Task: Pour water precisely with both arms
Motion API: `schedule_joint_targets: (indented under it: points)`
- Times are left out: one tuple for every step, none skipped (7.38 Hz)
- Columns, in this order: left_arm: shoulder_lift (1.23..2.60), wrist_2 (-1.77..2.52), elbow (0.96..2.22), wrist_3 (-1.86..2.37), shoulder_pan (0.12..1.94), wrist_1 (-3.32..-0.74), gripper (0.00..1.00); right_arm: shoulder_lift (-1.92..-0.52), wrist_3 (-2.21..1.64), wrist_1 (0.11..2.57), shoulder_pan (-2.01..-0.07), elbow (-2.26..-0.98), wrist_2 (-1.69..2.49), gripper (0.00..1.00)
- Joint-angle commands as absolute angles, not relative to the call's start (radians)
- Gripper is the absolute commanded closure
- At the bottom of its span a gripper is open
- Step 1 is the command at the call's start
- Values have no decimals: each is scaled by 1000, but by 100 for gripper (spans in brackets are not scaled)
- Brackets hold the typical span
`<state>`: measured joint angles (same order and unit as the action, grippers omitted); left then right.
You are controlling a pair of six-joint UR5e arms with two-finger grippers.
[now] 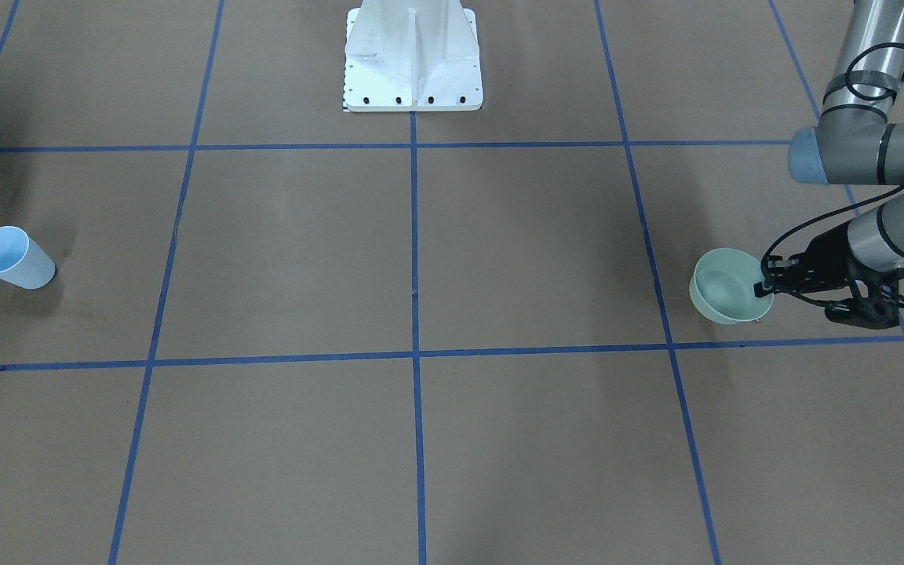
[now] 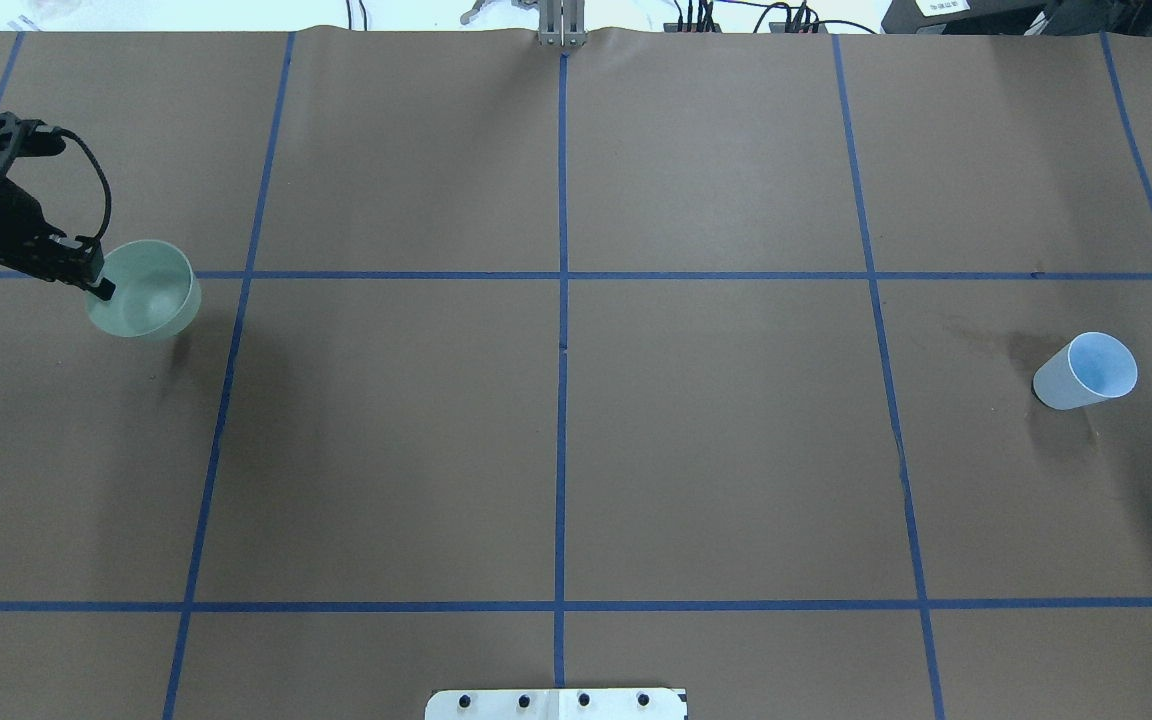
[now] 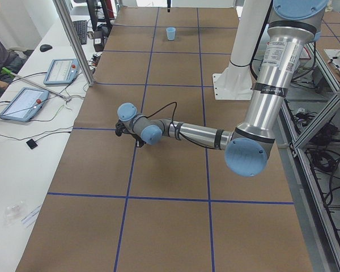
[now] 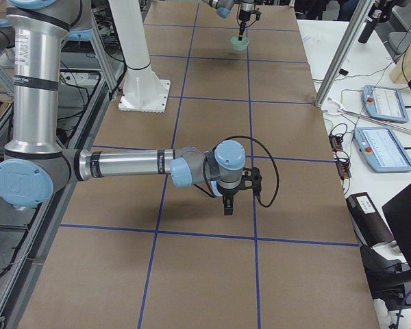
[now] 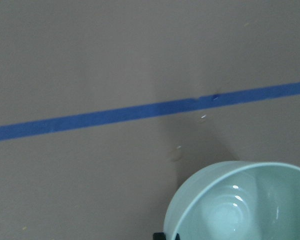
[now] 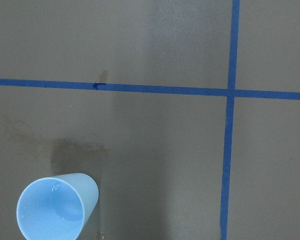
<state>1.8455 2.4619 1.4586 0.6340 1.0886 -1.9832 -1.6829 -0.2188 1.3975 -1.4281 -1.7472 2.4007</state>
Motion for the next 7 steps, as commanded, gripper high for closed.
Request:
schedule_joint_targets:
  points:
    - [1934,2456,1531,870,1008,-1985,100,-1681,-218,1397,-1422,-1747,2401,0]
    - [2003,2456,1534,891,944,-1982,100,-1681,-218,1397,-1422,-1746,2401,0]
    - [2063,2456,1534,972,887,-1973,100,-1680,-218,1397,-1419,-1746,2399,0]
    - [2119,2429,1534,1074,827,-1968,100,-1678,-218,1397,-1417,-1746,2399,0]
    - [2161,2339,1528,1112,757,-1968,100,-1677,-218,1397,-1414,-1734,2399,0]
    - [2192,2286,1514,1127,709,-1959,100,-1677,-218,1397,-1414,-1733,2399,0]
    - [2248,2231,1487,1153,665,-1892,100,-1675,-219,1397,-1411,-1733,2401,0]
